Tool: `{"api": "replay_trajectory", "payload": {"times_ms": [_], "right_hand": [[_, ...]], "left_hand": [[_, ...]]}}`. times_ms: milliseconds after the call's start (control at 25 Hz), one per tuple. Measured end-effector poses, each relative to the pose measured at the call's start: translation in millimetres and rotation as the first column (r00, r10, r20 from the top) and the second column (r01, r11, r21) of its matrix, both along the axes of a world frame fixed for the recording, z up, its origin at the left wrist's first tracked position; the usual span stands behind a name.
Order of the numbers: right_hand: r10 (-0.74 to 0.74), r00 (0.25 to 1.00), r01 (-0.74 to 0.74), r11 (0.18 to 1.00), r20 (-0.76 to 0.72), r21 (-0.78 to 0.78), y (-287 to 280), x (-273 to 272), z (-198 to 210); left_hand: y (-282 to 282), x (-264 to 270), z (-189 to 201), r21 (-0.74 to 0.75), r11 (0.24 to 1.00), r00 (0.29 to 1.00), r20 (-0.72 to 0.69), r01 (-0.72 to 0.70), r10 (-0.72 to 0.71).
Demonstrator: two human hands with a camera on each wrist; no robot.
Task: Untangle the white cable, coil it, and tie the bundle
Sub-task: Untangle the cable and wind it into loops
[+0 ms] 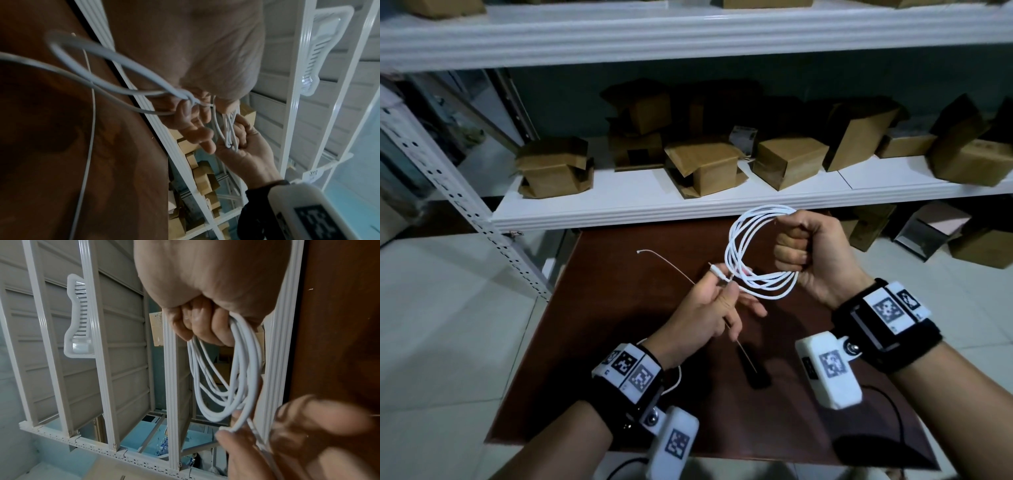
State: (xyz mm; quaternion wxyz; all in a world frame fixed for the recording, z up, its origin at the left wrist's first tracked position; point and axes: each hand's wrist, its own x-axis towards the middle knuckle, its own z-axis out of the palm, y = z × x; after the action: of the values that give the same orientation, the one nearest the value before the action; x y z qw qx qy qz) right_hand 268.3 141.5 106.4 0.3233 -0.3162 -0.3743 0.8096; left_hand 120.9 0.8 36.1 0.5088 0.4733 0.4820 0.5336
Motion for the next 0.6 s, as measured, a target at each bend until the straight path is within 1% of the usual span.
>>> {"api": "replay_trajectory", "payload": {"times_ms": [120, 200, 280, 400, 480, 600], "right_hand": [[0.012, 1.000, -0.012, 1.000, 0.010, 0.003, -2.1, -1.8, -1.9], [0.023, 1.000, -0.023, 1.000, 0.017, 0.002, -4.4, -3.7, -1.9], [0.025, 0.999, -0.025, 1.000, 0.020, 0.000, -5.9, -5.0, -1.6], [0.016, 0.999, -0.017, 1.000, 0.030, 0.007, -7.4, -6.6, -3.5], [0.008, 1.000, -0.009, 1.000, 0.030, 0.013, -8.3, -8.1, -4.9], [-0.002, 1.000, 0.002, 1.000, 0.013, 0.010, -10.2, -10.3, -5.0]], "left_hand": [[0.8, -7.5, 0.7, 0.028, 0.997, 0.996, -0.036, -0.078, 0.079], [0.7, -11.3, 4.0, 0.021, 0.992, 0.990, -0.065, -0.127, 0.128], [1.6, -14.1, 5.9, -0.002, 0.983, 0.981, -0.054, -0.185, 0.184], [1.6, -13.1, 8.9, -0.025, 0.969, 0.965, 0.085, -0.245, 0.246], [2.2, -12.6, 9.3, -0.036, 0.967, 0.948, 0.194, -0.250, 0.253], [2.8, -13.3, 15.4, -0.066, 0.978, 0.946, 0.246, -0.200, 0.210]]}}
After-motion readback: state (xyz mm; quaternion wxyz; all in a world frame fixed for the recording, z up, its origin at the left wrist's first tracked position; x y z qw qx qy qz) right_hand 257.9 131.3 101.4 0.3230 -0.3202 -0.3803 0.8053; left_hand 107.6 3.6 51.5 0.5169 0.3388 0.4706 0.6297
